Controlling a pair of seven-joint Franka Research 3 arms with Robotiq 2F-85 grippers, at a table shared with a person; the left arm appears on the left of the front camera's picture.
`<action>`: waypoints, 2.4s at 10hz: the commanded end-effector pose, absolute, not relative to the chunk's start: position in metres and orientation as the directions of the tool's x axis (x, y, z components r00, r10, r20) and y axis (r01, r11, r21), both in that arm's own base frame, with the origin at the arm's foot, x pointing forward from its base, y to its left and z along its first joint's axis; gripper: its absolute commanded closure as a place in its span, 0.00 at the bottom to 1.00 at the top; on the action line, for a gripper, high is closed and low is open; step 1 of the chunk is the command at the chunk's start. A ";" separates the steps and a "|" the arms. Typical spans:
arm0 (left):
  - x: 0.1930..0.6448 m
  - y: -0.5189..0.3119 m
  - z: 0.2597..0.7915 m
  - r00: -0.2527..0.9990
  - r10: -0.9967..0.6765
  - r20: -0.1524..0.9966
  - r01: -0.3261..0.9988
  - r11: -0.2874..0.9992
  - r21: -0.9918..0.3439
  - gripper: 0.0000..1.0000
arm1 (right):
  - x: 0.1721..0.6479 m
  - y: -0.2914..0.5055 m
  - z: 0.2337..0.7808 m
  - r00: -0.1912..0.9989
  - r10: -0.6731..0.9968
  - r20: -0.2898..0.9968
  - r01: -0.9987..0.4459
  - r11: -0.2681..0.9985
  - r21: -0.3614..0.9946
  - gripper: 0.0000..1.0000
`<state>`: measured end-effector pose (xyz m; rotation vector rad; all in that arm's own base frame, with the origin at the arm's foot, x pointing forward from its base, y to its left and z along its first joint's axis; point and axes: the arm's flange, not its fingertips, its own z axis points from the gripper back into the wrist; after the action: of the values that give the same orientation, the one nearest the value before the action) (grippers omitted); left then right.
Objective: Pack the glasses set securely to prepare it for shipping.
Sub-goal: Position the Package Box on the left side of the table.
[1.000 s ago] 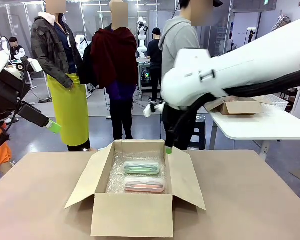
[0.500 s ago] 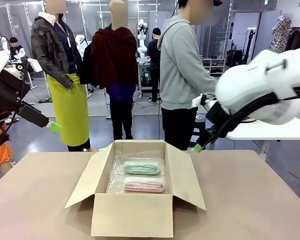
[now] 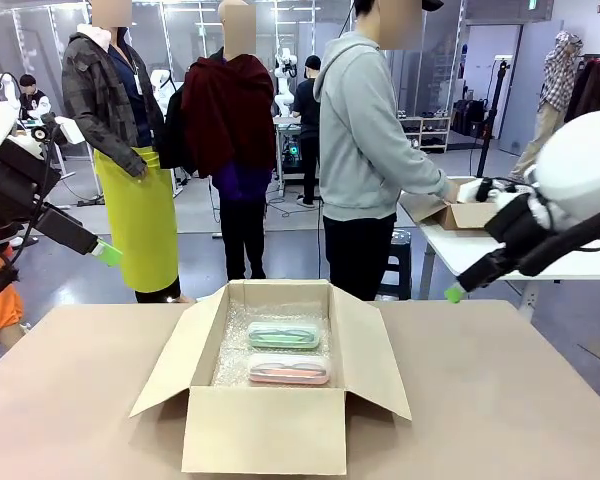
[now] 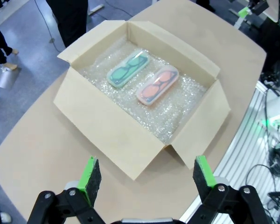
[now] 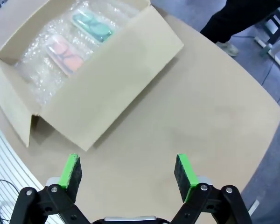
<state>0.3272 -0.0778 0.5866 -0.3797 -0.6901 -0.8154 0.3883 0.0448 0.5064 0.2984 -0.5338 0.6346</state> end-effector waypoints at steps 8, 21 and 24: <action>0.327 -0.076 0.588 0.481 -0.534 0.695 0.777 0.628 -0.055 0.00 | 0.382 0.031 0.509 0.682 0.458 0.570 -0.615 0.781 0.109 0.00; 0.479 0.029 0.365 0.957 0.012 0.291 0.214 0.650 -0.729 0.00 | 0.382 0.031 0.509 0.682 0.458 0.570 -0.615 0.781 0.109 0.00; 0.475 0.025 0.354 0.965 0.030 0.260 0.176 0.659 -0.732 0.00 | 0.382 0.031 0.509 0.682 0.458 0.570 -0.615 0.781 0.109 0.00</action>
<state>0.4764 0.0232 0.3533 -0.8465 -0.2566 -0.0852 0.3812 0.0294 0.5079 0.3089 -0.5561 0.6146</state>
